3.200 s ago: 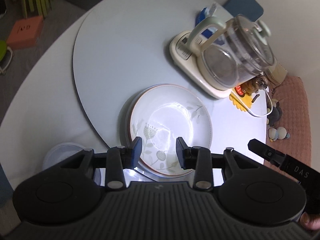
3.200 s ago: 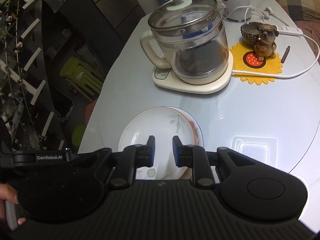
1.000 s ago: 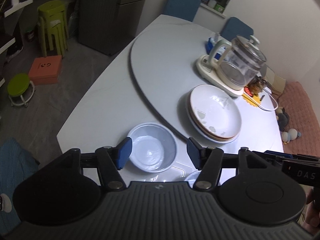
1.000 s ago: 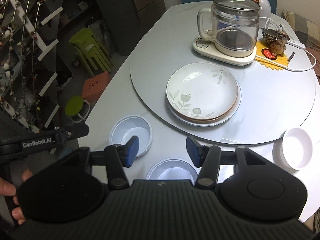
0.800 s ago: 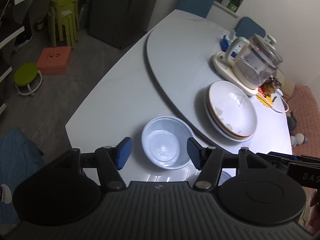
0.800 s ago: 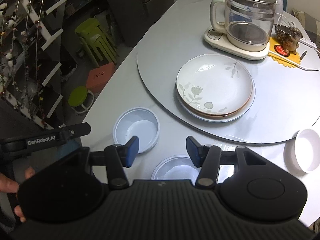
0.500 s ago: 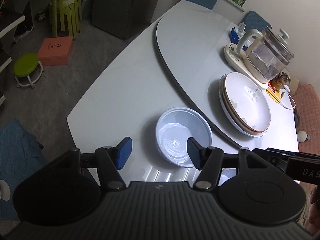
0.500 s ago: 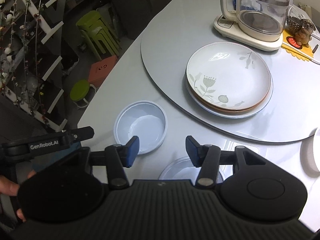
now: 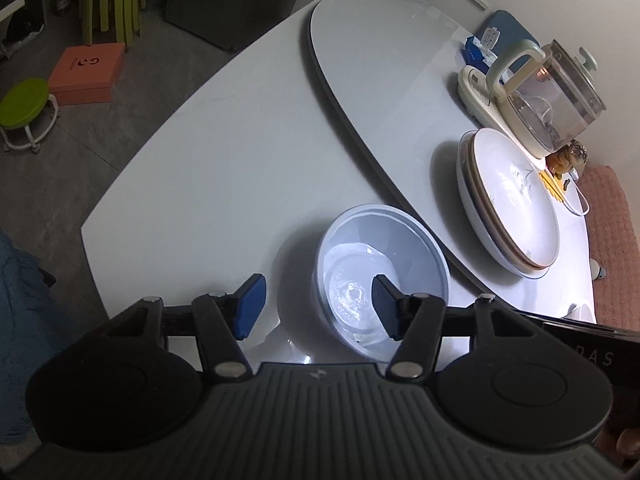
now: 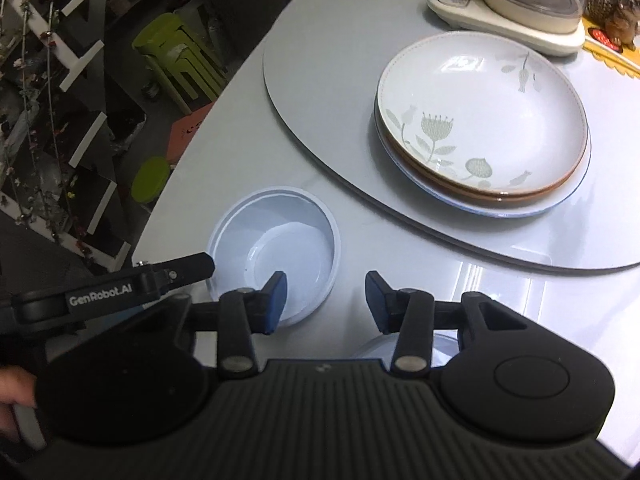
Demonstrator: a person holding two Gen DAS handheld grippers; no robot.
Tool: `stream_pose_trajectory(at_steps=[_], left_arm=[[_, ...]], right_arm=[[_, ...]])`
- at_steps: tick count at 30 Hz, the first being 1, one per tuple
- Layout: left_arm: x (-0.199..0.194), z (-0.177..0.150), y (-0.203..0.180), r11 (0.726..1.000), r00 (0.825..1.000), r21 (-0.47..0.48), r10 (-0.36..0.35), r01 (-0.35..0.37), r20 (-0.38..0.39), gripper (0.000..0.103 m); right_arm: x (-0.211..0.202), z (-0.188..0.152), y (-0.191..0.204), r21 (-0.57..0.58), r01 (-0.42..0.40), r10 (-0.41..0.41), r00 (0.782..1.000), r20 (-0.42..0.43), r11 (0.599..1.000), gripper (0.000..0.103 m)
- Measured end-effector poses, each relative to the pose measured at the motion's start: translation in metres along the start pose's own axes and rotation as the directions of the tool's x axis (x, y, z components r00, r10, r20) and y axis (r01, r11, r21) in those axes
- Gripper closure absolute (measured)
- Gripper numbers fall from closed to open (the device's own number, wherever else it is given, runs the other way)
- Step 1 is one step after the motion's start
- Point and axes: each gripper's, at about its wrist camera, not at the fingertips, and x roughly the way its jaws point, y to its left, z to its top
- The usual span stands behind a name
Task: Organize plates and bowls
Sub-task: 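Move both grippers to the large white bowl rim and close on it, then lift the large white bowl with both grippers toward the other white bowl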
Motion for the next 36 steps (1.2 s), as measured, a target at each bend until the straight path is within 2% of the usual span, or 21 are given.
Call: stream_pose_trajectory(at_steps=[5, 13, 18, 21, 22, 23, 26, 36], left_arm=[[0.018, 0.007, 0.006, 1.0, 1.0, -0.015, -0.022, 0.022, -0.013, 0.046], [0.038, 0.006, 0.017, 0.998, 0.997, -0.029, -0.059, 0.058, -0.041, 0.062], [0.045, 0.004, 0.017, 0.995, 0.994, -0.04, -0.096, 0.094, -0.044, 0.076], [0.046, 0.003, 0.013, 0.994, 0.994, -0.03, -0.103, 0.102, -0.03, 0.086], [0.046, 0.002, 0.011, 0.994, 0.994, -0.029, -0.104, 0.103, -0.03, 0.086], [0.047, 0.002, 0.01, 0.995, 0.994, -0.028, -0.102, 0.101, -0.027, 0.086], [0.045, 0.0, 0.009, 0.994, 0.994, -0.031, -0.107, 0.106, -0.028, 0.088], [0.002, 0.0, -0.001, 0.988, 0.99, -0.06, -0.143, 0.143, -0.002, 0.088]], right_arm=[[0.016, 0.005, 0.006, 0.001, 0.02, -0.02, 1.0, 0.001, 1.0, 0.058], [0.038, 0.006, 0.011, -0.008, 0.073, -0.073, 0.997, -0.017, 0.997, 0.058], [0.05, 0.004, 0.011, 0.008, 0.078, -0.078, 0.996, -0.039, 0.997, 0.068], [0.056, 0.002, 0.01, -0.003, 0.086, -0.086, 0.995, -0.056, 0.996, 0.081], [0.057, 0.001, 0.011, -0.013, 0.092, -0.092, 0.994, -0.058, 0.996, 0.086], [0.056, -0.001, 0.009, -0.02, 0.095, -0.096, 0.994, -0.058, 0.995, 0.087], [0.051, -0.002, 0.008, -0.021, 0.09, -0.091, 0.995, -0.05, 0.996, 0.089], [0.009, 0.001, 0.01, -0.025, 0.062, -0.063, 0.998, -0.01, 0.998, 0.089]])
